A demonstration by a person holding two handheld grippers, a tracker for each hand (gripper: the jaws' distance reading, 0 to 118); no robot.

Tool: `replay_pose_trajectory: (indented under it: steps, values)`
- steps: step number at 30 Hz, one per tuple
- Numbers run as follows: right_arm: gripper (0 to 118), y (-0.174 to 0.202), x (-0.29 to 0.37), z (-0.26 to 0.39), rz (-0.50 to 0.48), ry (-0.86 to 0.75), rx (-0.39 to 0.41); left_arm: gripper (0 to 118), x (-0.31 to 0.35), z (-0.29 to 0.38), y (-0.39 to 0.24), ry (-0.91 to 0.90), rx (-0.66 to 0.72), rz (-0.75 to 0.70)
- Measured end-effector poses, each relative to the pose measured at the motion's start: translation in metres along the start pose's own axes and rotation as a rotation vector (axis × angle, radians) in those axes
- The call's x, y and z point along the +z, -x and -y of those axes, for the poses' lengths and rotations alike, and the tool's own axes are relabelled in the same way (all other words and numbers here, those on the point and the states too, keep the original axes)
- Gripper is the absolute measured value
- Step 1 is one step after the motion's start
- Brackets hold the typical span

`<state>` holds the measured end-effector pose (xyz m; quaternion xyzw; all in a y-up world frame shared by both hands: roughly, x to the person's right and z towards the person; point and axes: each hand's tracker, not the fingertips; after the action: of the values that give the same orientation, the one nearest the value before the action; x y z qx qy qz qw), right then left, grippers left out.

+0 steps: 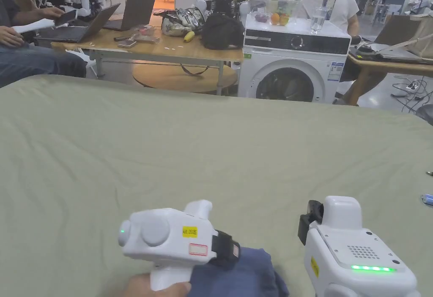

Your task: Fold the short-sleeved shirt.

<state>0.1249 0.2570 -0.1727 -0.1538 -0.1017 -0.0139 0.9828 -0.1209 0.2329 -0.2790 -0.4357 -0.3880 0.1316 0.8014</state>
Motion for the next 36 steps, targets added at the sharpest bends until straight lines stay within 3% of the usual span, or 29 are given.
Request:
replay_pose_trajectory:
  steps: [4,9,17,19,28,36]
  values:
    - [0,0.006,-0.008,-0.006,-0.003,-0.022,-0.001,0,0.051,-0.001,0.003,-0.300,-0.132,-0.214]
    - [0,0.015,-0.013,-0.019,-0.015,-0.059,-0.026,0,0.096,0.003,0.021,-0.621,-0.163,-0.407]
    - [0,0.031,-0.004,-0.037,-0.026,-0.173,-0.037,0,0.119,0.020,0.018,-0.894,-0.328,-0.701]
    - [0,0.033,0.000,-0.040,-0.019,-0.203,-0.031,0,0.122,0.025,0.016,-0.915,-0.331,-0.766]
    - [0,0.033,0.020,-0.033,-0.017,-0.181,0.009,0,0.142,0.034,0.031,-0.876,-0.252,-0.742]
    - [0,0.056,0.027,0.038,-0.164,0.171,0.055,0,0.144,0.036,0.040,-0.667,-0.241,-0.630]
